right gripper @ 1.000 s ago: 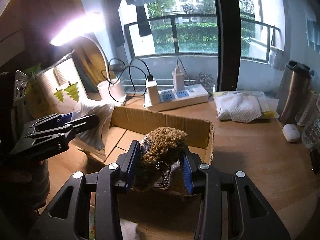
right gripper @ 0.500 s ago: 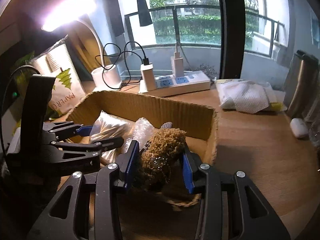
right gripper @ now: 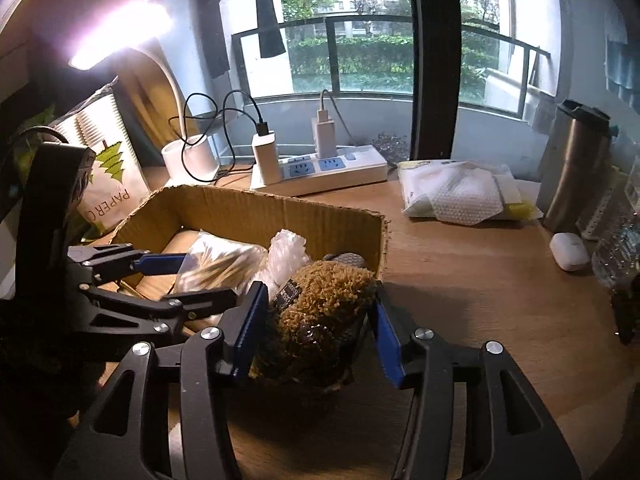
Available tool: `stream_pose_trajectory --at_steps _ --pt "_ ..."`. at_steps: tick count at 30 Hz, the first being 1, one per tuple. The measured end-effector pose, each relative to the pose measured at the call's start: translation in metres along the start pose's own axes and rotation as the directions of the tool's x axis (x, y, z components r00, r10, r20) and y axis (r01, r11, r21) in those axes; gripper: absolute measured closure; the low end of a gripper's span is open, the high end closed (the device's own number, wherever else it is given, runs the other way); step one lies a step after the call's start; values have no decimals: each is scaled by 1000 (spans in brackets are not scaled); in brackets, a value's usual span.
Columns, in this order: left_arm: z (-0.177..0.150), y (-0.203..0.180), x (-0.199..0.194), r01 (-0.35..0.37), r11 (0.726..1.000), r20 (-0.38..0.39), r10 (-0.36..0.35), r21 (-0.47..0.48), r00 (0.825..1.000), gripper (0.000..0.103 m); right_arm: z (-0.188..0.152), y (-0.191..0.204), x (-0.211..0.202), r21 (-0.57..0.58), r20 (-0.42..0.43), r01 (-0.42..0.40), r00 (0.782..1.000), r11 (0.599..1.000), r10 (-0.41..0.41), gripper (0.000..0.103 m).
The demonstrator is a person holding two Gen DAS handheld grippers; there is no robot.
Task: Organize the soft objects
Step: 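Carry the swab bag and brown plush into the cardboard box and open both tools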
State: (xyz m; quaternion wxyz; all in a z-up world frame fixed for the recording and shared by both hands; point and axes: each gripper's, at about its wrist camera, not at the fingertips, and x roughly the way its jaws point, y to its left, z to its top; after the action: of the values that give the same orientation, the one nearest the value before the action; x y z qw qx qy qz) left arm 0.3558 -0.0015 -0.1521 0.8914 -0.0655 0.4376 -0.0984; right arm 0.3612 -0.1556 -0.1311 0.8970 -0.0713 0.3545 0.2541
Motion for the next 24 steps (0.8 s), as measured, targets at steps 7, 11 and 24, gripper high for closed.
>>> stream_pose_trajectory --at_steps 7,11,24 --pt "2 1 -26 5 1000 61 -5 -4 998 21 -4 -4 -8 19 7 10 1000 1000 -11 45" --pt "0 2 -43 2 1000 99 -1 -11 995 21 -4 5 -10 9 13 -34 999 999 34 45" --pt "-22 25 -92 -19 998 173 29 -56 984 21 -1 47 -16 -39 5 -118 993 992 118 45"
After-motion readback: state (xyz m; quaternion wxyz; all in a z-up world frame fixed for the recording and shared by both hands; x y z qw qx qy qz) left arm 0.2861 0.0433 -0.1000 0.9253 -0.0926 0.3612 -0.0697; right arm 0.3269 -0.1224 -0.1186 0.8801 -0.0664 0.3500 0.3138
